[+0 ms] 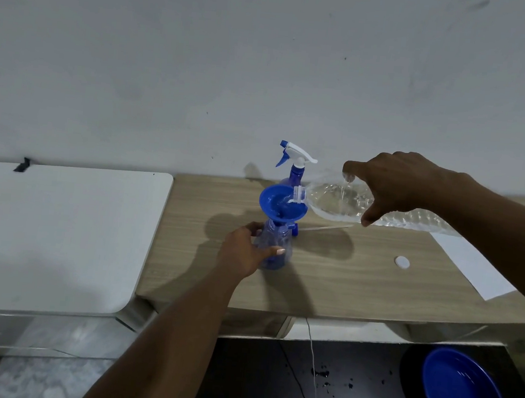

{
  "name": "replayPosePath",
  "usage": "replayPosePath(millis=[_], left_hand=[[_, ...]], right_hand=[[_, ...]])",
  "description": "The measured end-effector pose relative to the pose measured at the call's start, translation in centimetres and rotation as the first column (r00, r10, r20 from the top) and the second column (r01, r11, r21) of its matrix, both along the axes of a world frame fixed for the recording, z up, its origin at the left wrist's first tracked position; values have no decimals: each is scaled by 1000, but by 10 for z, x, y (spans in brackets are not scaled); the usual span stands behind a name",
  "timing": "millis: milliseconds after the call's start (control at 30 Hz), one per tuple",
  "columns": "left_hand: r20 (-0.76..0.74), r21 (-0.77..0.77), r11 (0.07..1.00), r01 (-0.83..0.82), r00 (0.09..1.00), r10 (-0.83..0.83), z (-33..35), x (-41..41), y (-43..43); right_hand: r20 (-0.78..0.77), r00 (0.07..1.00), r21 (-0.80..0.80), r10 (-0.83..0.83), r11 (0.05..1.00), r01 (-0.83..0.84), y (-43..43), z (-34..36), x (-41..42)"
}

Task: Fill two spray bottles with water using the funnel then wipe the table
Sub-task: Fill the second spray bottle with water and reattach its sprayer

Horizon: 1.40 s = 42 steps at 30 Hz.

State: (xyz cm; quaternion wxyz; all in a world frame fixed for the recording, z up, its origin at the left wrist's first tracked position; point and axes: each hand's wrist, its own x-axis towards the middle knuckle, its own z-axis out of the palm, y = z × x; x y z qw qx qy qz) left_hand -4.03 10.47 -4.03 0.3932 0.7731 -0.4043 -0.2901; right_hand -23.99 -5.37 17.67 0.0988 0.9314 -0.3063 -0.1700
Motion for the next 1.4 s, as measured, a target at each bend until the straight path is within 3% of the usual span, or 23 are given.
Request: replayPosePath(millis=[267,467,700,867,933,1133,1300,1400], left_hand=[[10,-1,1000,7,1000,-7,0,0,1],[-17,-2,1000,8,1000,-8,-4,1,1],[-5,4,1000,7,1000,-7,-7,2,-1],[22,21,1000,6,1000,-6,-8,3,-2],[25,32,999,5,1000,-6,-8,3,-3],[29,47,999,8,1000,-9,-8,2,-3],[34,42,999,-1,999,-1,-7,3,-1],[35,54,999,-1,999,-1,-6,6,2]], right_hand=[[71,996,72,-45,997,40,-8,-15,-7],[283,947,229,-153,969,88,-13,-50,-20],[656,658,406,-370,908,105,-4,-96,-33],[799,277,501,-533,846,183,5,-127,-40],[810,165,532,-562,824,196,11,-136,-37],[816,71,552,-574,810,200,20,-149,-25],[754,22,639,-656,741,208,29,-167,-26],[850,-97,518,-519,784,342,59,-186,-29]])
